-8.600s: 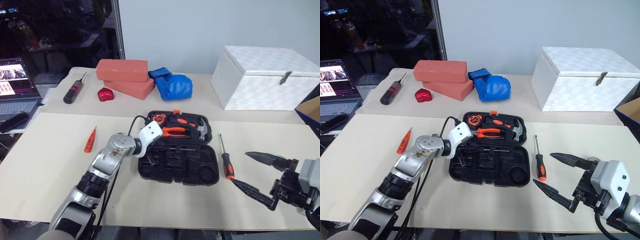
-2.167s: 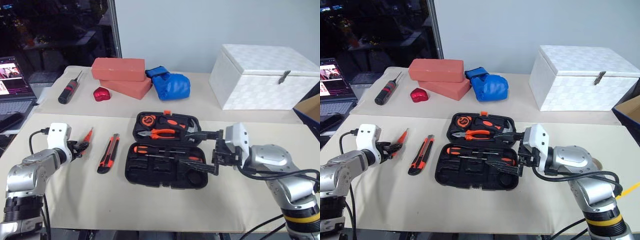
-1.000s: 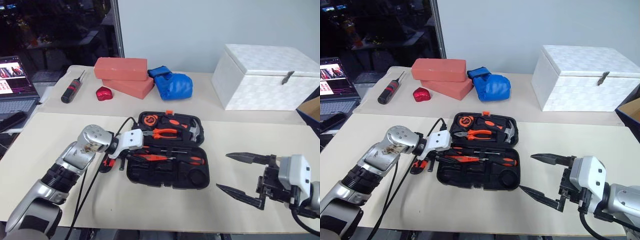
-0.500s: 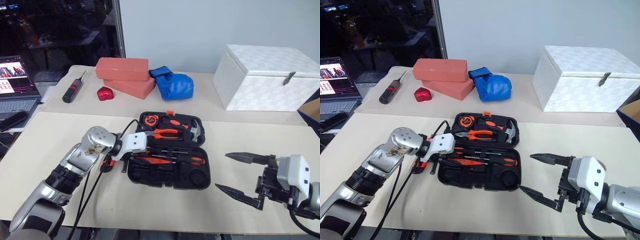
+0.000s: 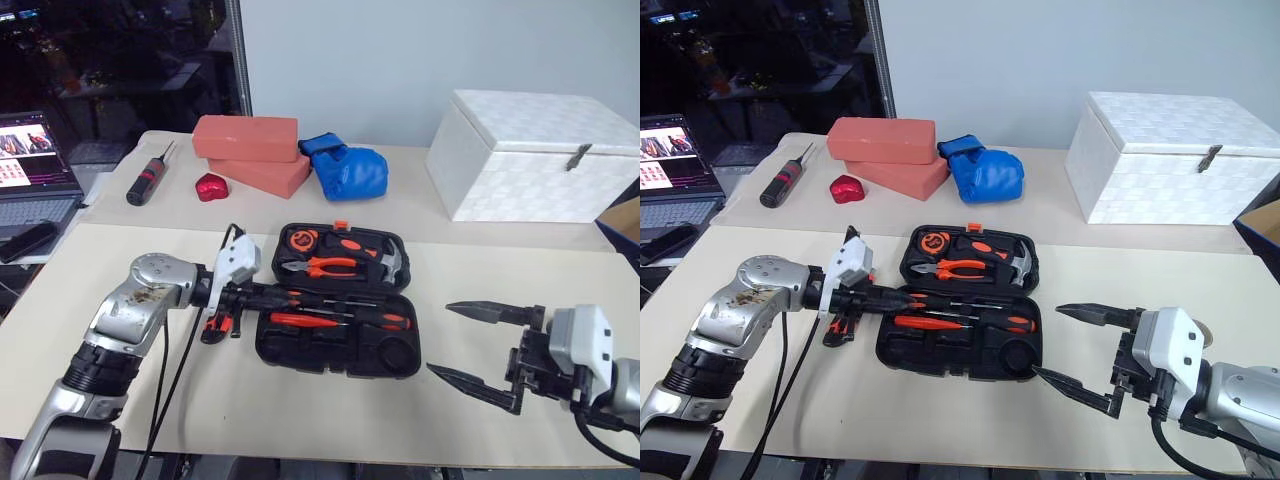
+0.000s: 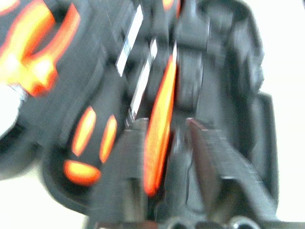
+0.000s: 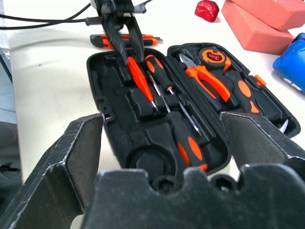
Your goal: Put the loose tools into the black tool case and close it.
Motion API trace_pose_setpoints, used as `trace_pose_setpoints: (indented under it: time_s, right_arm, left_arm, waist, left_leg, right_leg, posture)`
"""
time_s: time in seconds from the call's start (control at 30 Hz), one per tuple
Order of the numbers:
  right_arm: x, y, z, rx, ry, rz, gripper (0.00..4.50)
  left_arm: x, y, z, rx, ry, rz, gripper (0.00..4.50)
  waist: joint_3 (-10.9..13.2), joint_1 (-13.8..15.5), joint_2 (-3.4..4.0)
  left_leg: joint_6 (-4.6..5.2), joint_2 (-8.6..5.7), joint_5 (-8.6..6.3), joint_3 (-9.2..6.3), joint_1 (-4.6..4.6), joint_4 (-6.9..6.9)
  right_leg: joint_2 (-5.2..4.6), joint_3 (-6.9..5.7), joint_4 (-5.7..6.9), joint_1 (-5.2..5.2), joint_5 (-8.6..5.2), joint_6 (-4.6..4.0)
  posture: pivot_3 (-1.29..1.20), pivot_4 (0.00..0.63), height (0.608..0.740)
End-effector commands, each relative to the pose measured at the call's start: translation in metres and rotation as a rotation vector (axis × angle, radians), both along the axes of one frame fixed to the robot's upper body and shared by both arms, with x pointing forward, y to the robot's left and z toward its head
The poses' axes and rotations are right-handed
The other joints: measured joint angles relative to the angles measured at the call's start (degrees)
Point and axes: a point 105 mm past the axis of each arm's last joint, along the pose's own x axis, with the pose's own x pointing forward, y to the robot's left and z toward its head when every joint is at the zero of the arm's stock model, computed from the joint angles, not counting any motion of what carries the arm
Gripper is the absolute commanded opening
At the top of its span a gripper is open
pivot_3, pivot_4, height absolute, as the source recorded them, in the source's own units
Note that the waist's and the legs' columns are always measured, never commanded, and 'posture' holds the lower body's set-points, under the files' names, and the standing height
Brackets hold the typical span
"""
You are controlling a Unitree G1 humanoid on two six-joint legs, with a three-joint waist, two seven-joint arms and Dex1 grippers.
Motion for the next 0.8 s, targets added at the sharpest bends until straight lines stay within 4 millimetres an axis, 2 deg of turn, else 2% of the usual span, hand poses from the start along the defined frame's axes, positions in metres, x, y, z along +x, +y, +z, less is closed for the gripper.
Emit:
trace_pose_setpoints:
  time_s: [0.03, 0.17, 0.33, 0.6, 0.8]
  right_arm:
    - [0.002, -0.001, 0.006, -0.004, -0.021, 0.013, 4.50]
    - [0.002, -0.002, 0.006, -0.007, -0.019, 0.012, 4.50]
    - [0.000, -0.001, 0.006, -0.007, -0.015, 0.010, 4.50]
    - [-0.003, -0.003, 0.004, -0.011, -0.007, -0.004, 4.50]
    - [-0.004, -0.004, 0.003, -0.011, -0.003, -0.014, 4.50]
  left_arm:
    - [-0.007, -0.011, 0.003, -0.056, -0.004, 0.024, 0.04]
    - [-0.021, -0.015, -0.015, -0.023, 0.020, 0.015, 0.04]
    - [-0.026, -0.019, -0.025, -0.010, 0.064, 0.022, 0.04]
    - [-0.009, -0.022, -0.029, -0.059, 0.159, 0.138, 0.04]
    - [-0.002, -0.016, -0.043, 0.019, 0.174, 0.199, 0.04]
  waist:
    - [0.0, -0.1, 0.00]
    - [0.0, -0.5, 0.00]
    - [0.0, -0.2, 0.00]
    - [0.0, -0.2, 0.00]
    - [0.0, -0.3, 0.01]
  left_leg:
    - [0.00, -0.01, 0.00, 0.00, 0.00, 0.00]
    - [0.01, 0.01, 0.00, 0.00, 0.00, -0.06]
    - [0.01, 0.01, 0.00, -0.04, 0.02, -0.05]
    - [0.01, -0.06, 0.01, -0.04, 0.01, 0.04]
    - [0.01, -0.05, 0.01, -0.06, 0.00, 0.02]
  right_leg:
    - [0.01, 0.00, 0.00, 0.00, 0.00, 0.00]
    - [0.02, 0.02, 0.01, -0.03, 0.00, 0.08]
    - [0.04, 0.01, 0.05, -0.02, -0.03, 0.04]
    - [0.01, 0.04, 0.04, 0.03, -0.02, 0.04]
    - [0.03, 0.04, 0.02, 0.02, -0.03, 0.04]
  posture:
    - [0.00, 0.150, 0.736]
    - [0.00, 0.150, 0.736]
    - [0.00, 0.150, 0.736]
    - [0.00, 0.150, 0.736]
    - [0.00, 0.150, 0.736]
